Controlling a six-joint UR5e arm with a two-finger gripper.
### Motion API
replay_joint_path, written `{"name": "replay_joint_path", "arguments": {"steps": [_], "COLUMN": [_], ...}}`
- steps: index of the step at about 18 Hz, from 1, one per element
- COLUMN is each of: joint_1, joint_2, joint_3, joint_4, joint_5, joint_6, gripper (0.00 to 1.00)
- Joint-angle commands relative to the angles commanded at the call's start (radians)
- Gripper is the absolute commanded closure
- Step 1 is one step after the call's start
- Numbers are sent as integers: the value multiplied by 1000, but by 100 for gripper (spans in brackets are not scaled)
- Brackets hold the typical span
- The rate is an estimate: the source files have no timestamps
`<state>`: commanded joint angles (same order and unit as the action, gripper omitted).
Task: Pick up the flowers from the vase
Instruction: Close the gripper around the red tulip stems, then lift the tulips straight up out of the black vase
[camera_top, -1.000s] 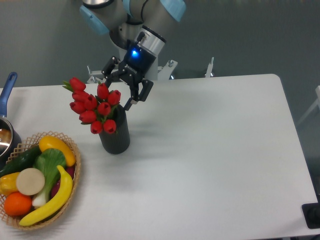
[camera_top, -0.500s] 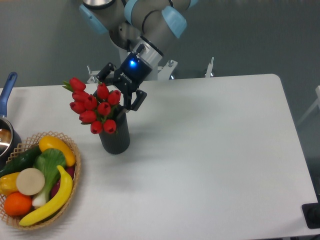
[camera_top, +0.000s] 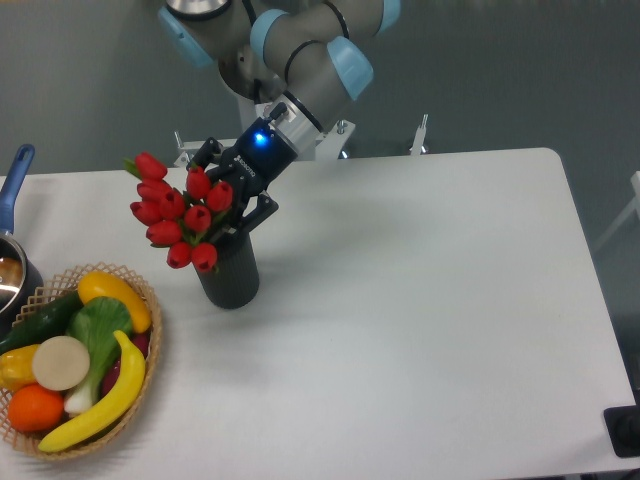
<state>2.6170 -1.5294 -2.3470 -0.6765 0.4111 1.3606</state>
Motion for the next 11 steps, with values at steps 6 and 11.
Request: {"name": "replay_joint_path", "arguments": {"steps": [6,11], "joint_1": [12,34], "joint_2": [21,60], "joint_3": [2,-2], "joint_4": [0,-2], "joint_5": [-9,-80], "joint_6": [-6,-14], "gripper": [93,93]}}
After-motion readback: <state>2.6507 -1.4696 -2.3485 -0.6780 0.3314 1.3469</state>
